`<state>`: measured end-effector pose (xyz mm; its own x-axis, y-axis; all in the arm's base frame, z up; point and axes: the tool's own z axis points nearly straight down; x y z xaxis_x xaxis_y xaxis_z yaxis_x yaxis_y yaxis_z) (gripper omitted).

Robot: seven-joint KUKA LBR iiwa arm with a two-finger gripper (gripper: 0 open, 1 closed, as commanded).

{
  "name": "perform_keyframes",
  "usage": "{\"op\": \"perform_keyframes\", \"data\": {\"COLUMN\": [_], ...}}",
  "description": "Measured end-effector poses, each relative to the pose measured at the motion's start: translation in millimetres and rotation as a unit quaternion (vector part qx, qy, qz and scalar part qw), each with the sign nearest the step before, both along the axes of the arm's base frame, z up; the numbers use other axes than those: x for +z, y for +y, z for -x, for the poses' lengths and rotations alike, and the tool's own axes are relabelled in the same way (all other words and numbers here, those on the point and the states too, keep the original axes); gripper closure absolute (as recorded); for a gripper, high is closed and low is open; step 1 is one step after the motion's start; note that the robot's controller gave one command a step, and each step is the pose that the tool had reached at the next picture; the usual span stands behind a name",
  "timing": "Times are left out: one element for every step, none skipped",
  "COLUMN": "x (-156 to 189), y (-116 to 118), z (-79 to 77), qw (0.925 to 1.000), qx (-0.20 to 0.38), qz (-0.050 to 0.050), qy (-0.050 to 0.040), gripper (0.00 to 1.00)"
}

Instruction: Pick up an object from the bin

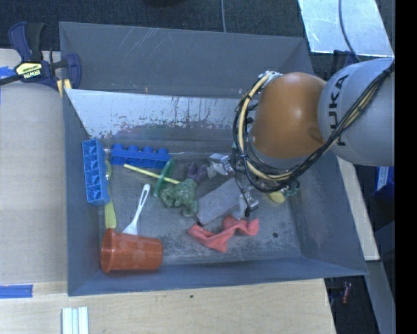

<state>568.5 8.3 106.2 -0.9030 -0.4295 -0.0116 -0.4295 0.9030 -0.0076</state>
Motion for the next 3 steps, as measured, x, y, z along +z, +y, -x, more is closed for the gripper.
{"op": "perform_keyframes", "data": {"x": [-6,-26,-35], "y": [48,29,10], "z": [38.5,6.4,85.0], "qw": [0.9999,0.9989,0.9912], "qx": [0.009,0.047,0.132], "qz": [-0.002,0.001,-0.001], "qy": [0.0065,-0.0007,0.003], "gripper": [0.0,0.0,1.0]}}
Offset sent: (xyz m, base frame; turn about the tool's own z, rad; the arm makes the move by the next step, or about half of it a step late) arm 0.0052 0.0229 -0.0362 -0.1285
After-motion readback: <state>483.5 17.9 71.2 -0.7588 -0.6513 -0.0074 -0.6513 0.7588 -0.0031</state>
